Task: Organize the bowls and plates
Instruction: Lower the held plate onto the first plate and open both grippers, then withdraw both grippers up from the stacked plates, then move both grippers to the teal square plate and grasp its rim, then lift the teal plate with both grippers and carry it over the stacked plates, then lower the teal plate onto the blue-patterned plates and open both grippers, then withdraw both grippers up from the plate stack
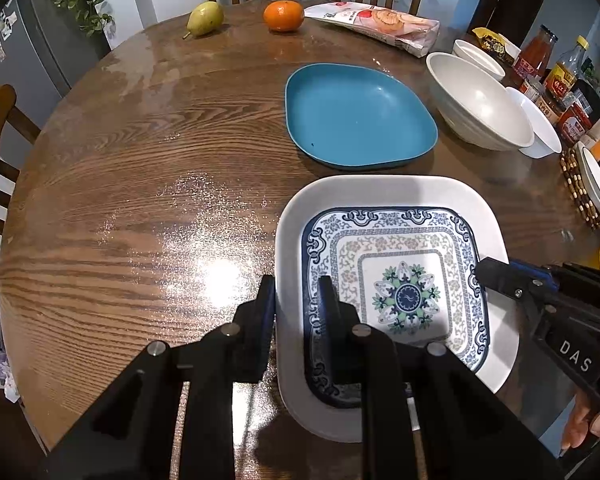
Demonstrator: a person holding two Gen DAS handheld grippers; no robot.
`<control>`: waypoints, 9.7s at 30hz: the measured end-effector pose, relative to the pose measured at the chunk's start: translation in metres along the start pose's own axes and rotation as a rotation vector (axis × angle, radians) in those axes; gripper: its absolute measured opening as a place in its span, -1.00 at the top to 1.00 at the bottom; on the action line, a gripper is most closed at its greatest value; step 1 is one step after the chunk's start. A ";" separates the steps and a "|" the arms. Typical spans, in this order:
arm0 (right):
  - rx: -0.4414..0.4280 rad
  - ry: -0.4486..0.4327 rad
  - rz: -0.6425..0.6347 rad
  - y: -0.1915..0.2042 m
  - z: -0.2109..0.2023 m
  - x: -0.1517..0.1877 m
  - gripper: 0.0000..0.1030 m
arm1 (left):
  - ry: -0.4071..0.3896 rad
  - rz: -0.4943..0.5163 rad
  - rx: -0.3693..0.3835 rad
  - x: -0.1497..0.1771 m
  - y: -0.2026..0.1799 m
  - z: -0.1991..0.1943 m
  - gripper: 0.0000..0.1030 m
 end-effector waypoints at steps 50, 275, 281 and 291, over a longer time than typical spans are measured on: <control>0.034 -0.152 0.081 -0.015 -0.065 0.006 0.09 | -0.082 -0.071 0.006 -0.001 0.000 -0.049 -0.82; 0.012 -0.061 0.035 0.013 -0.011 0.021 0.39 | -0.060 0.081 0.026 -0.006 -0.019 -0.021 -0.19; 0.019 -0.093 0.048 0.007 -0.021 0.021 0.16 | -0.067 0.073 0.023 -0.007 -0.020 -0.025 -0.41; 0.009 -0.121 0.103 -0.010 -0.035 0.025 -0.08 | -0.062 0.060 -0.001 -0.011 -0.029 -0.027 -0.88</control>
Point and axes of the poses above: each gripper's, at about its wrist camera, not at the fingertips, and z roughly the way its jaws point, y to its left, x to its underside, the point moved 3 cm from there along z, roughly the way its jaws point, and after that the axes turned 2 degrees about -x, right-handed, at the moved point
